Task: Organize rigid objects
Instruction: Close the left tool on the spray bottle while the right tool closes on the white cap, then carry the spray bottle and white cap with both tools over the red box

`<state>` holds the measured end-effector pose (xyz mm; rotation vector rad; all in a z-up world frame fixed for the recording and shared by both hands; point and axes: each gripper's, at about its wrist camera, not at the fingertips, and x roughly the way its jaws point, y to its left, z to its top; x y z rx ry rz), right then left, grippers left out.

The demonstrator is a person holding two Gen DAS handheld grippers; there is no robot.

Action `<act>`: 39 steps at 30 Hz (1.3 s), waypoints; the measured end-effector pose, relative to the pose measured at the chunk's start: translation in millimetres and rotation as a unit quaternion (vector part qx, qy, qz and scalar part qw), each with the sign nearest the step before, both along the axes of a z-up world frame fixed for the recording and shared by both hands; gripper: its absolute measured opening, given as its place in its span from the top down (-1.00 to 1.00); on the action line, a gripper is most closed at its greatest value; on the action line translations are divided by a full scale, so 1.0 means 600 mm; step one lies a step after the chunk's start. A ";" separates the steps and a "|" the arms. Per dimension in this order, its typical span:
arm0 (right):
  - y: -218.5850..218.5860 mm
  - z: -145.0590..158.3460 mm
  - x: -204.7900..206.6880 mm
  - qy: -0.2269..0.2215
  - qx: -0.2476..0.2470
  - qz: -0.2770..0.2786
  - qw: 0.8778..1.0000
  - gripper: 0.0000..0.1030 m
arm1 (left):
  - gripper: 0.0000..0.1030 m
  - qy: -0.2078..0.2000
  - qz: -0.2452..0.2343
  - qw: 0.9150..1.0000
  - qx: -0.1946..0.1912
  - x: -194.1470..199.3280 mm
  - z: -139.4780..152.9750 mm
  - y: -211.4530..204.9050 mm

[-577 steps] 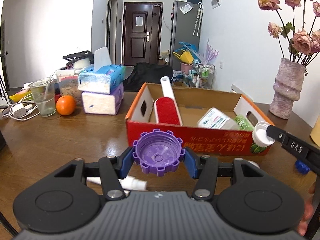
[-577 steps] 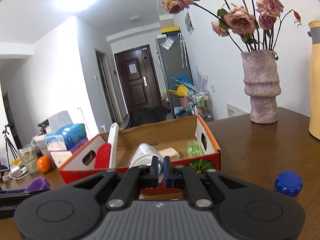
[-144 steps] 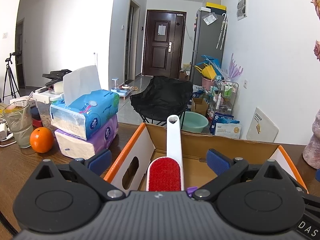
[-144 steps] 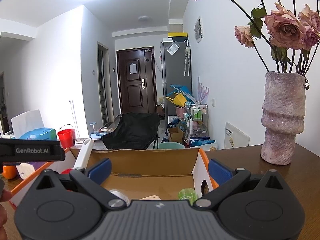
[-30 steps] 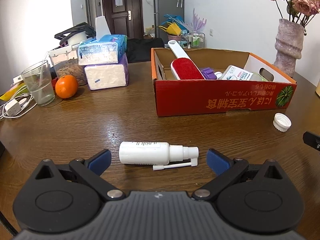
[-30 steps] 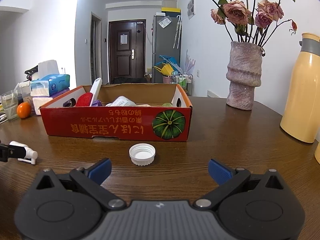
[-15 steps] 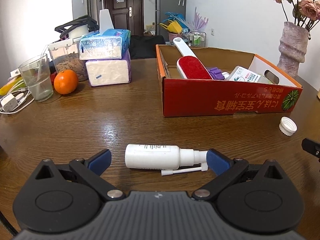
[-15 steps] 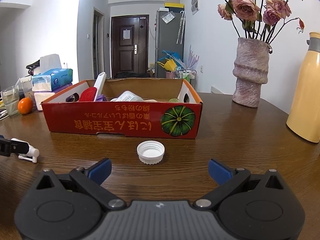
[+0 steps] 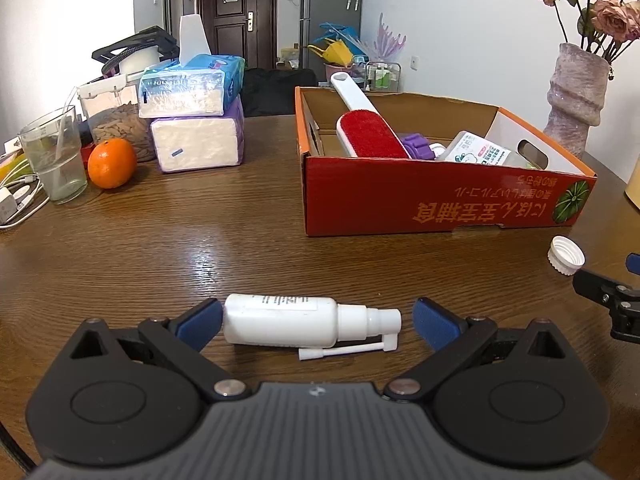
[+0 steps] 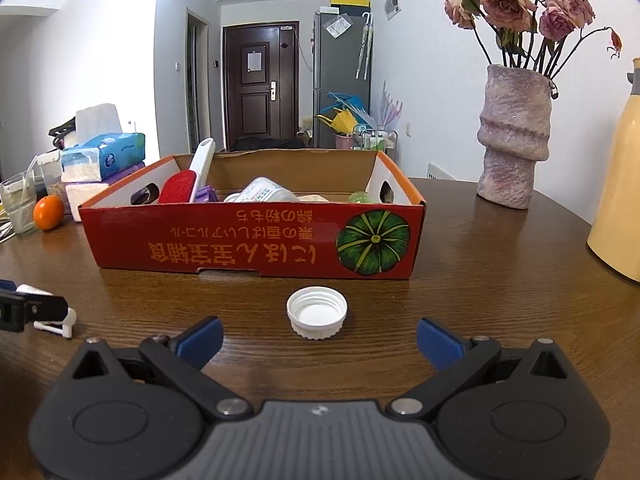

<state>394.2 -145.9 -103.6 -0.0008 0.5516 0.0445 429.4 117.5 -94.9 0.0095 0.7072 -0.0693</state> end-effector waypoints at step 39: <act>0.000 -0.017 0.082 0.050 0.021 0.018 0.998 0.24 | -1.00 0.015 0.008 1.000 0.013 0.021 -0.015 0.001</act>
